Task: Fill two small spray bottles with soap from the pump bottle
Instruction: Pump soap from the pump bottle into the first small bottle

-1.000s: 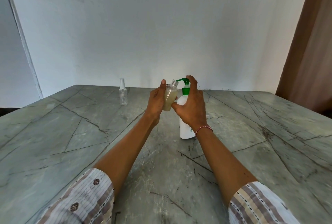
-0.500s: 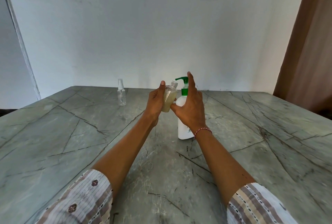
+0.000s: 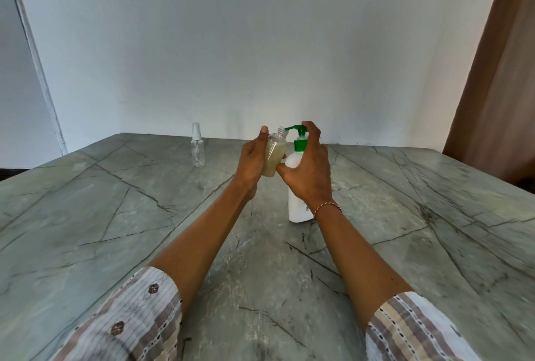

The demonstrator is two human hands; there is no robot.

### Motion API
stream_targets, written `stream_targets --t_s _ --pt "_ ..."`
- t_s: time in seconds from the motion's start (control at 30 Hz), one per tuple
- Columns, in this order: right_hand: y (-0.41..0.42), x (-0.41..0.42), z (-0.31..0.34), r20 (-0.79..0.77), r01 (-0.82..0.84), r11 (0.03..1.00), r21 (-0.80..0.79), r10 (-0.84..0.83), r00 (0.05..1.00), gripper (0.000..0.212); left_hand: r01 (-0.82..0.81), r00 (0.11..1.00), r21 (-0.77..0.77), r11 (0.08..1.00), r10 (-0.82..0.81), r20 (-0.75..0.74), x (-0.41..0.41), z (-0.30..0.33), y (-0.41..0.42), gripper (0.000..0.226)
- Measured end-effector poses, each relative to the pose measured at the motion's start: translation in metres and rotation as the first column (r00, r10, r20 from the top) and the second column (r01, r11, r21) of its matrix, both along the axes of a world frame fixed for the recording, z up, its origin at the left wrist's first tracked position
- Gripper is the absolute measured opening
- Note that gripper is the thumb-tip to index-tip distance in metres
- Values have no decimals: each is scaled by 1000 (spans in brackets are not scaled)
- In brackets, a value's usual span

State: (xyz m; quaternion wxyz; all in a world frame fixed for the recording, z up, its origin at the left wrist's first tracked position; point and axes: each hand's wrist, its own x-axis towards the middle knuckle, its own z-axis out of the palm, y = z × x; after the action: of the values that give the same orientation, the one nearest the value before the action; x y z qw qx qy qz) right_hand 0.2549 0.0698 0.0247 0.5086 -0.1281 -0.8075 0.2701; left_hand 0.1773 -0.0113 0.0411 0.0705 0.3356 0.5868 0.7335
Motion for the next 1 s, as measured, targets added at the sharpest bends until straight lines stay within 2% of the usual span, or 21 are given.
stream_targets --t_s 0.43,1.0 --pt "1 0 1 51 16 1000 2 -16 999 109 7 1000 10 1000 -6 -6 1 -2 0 39" --pt "0 0 2 14 -5 1000 1 5 1000 90 -2 1000 15 1000 3 -18 -2 -2 0 44"
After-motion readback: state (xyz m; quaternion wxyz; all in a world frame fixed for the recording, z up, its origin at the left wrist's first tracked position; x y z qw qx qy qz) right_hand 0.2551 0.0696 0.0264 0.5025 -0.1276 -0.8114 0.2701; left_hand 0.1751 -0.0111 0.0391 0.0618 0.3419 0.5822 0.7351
